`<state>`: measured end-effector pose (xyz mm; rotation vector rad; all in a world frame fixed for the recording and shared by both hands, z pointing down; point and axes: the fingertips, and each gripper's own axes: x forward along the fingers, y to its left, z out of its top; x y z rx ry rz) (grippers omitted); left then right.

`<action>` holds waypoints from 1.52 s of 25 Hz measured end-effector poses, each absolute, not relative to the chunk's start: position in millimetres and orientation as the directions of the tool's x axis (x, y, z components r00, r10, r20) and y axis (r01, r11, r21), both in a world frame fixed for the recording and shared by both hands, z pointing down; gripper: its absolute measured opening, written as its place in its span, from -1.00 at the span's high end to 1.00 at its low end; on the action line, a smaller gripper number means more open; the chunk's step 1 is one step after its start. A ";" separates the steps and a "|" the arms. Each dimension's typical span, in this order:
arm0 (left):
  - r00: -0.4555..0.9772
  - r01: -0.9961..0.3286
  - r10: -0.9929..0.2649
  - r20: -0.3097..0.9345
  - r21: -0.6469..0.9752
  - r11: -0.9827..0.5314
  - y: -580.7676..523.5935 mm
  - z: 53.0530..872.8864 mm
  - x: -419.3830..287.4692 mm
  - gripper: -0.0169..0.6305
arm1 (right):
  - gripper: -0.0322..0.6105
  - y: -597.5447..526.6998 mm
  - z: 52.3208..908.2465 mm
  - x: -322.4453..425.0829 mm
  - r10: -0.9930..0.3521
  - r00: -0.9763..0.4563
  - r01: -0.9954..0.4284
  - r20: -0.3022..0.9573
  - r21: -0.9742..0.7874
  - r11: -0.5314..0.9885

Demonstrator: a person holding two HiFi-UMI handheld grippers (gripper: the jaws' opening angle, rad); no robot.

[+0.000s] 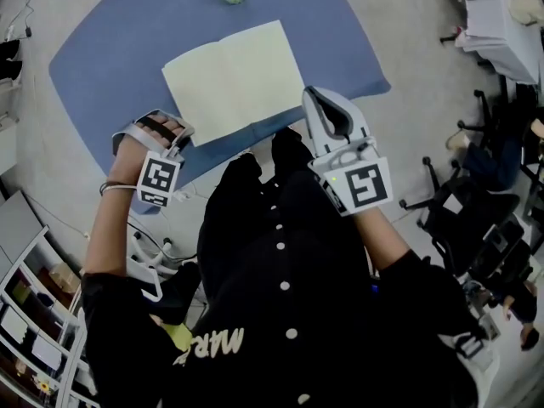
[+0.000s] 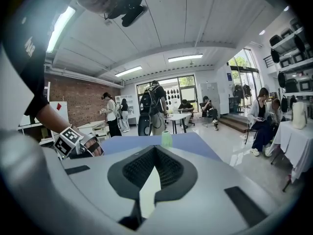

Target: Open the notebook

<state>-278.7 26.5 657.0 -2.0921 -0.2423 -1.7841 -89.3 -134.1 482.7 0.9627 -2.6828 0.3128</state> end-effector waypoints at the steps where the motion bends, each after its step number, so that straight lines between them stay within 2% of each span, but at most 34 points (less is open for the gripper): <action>1: 0.172 0.363 -0.109 0.979 -0.166 -0.917 26.4 660.4 -280.6 0.79 | 0.89 -134.4 482.3 -91.8 -0.584 -0.745 -0.642 0.323 -0.109 0.759; 8: 0.117 0.295 -0.105 0.988 -0.135 -0.946 22.9 660.1 -305.1 0.73 | 0.89 -140.9 475.7 -99.3 -0.576 -0.755 -0.629 0.313 -0.099 0.771; 12: 0.162 0.216 -0.182 0.970 -0.215 -0.952 14.0 630.9 -305.5 0.79 | 0.89 -145.8 464.6 -100.1 -0.575 -0.760 -0.624 0.302 -0.090 0.777; 15: 0.297 0.043 -0.314 0.902 -0.341 -0.939 -6.7 583.1 -279.1 0.92 | 0.89 -151.6 454.1 -102.3 -0.572 -0.761 -0.615 0.305 -0.062 0.786; 18: 0.432 -0.212 -0.482 0.762 -0.434 -0.876 -29.9 519.1 -248.2 0.94 | 0.89 -157.4 436.1 -106.1 -0.571 -0.774 -0.606 0.275 -0.057 0.794; 21: 0.453 -0.430 -0.646 0.614 -0.484 -0.762 -45.2 459.0 -232.8 0.94 | 0.90 -161.1 407.6 -107.8 -0.567 -0.792 -0.591 0.225 -0.055 0.805; 24: 0.433 -0.649 -0.788 0.437 -0.455 -0.609 -58.7 399.3 -231.9 0.94 | 0.90 -163.0 374.1 -111.0 -0.561 -0.812 -0.575 0.159 -0.054 0.817; 27: 0.383 -0.818 -0.893 0.238 -0.362 -0.447 -67.4 340.6 -240.6 0.94 | 0.90 -163.3 345.7 -112.4 -0.557 -0.824 -0.564 0.105 -0.052 0.824; 31: 0.202 -0.962 -0.975 0.097 -0.166 -0.216 -59.0 304.1 -274.9 0.94 | 0.90 -167.2 316.1 -111.5 -0.564 -0.824 -0.566 0.051 -0.035 0.824; 34: 0.036 -0.999 -0.999 -0.015 0.010 -0.036 -49.8 279.2 -298.1 0.94 | 0.89 -168.9 295.3 -111.1 -0.570 -0.821 -0.571 0.015 -0.028 0.821; 38: -0.084 -0.995 -0.995 -0.061 0.060 0.080 -31.2 267.4 -308.1 0.94 | 0.89 -164.0 278.2 -108.0 -0.577 -0.817 -0.576 -0.020 -0.021 0.817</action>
